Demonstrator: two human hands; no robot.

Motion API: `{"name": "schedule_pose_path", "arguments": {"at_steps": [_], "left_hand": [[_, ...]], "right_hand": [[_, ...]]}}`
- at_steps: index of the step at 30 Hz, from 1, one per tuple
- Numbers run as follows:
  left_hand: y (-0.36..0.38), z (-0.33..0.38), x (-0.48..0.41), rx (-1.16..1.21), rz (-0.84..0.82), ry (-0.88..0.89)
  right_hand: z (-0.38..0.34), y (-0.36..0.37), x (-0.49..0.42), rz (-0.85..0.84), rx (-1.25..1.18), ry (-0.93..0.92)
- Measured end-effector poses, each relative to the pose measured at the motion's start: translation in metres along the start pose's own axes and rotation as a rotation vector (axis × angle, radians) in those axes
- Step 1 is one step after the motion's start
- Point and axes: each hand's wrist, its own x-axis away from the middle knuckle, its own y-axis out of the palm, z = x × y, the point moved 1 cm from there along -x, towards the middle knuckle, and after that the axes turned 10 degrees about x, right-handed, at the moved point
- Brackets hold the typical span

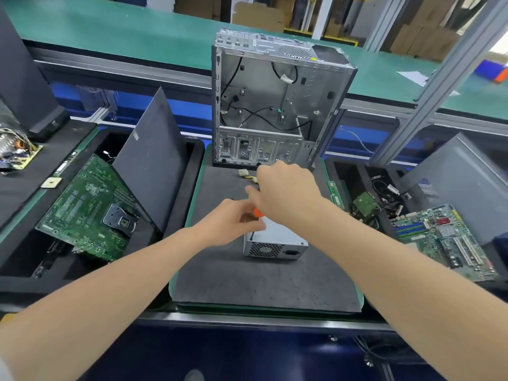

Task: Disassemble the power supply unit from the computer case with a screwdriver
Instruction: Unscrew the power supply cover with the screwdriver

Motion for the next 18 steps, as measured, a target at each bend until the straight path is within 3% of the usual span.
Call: {"name": "schedule_pose_path", "arguments": {"at_steps": [7,9,13,18], "left_hand": [[0.011,-0.030,0.005,-0.097,0.024,-0.008],[0.011,-0.032,0.004,-0.108,0.020,0.005],[0.009,-0.028,0.001,-0.170,-0.033,0.026],[0.012,-0.028,0.000,-0.166,0.002,0.028]], "right_hand": [[0.012,0.010,0.004,0.006,-0.224,-0.069],[0.025,0.009,0.002,-0.055,-0.345,-0.178],[0.050,0.001,-0.007,-0.207,-0.483,-0.573],[0.052,-0.006,-0.009,-0.217,-0.407,-0.603]]}}
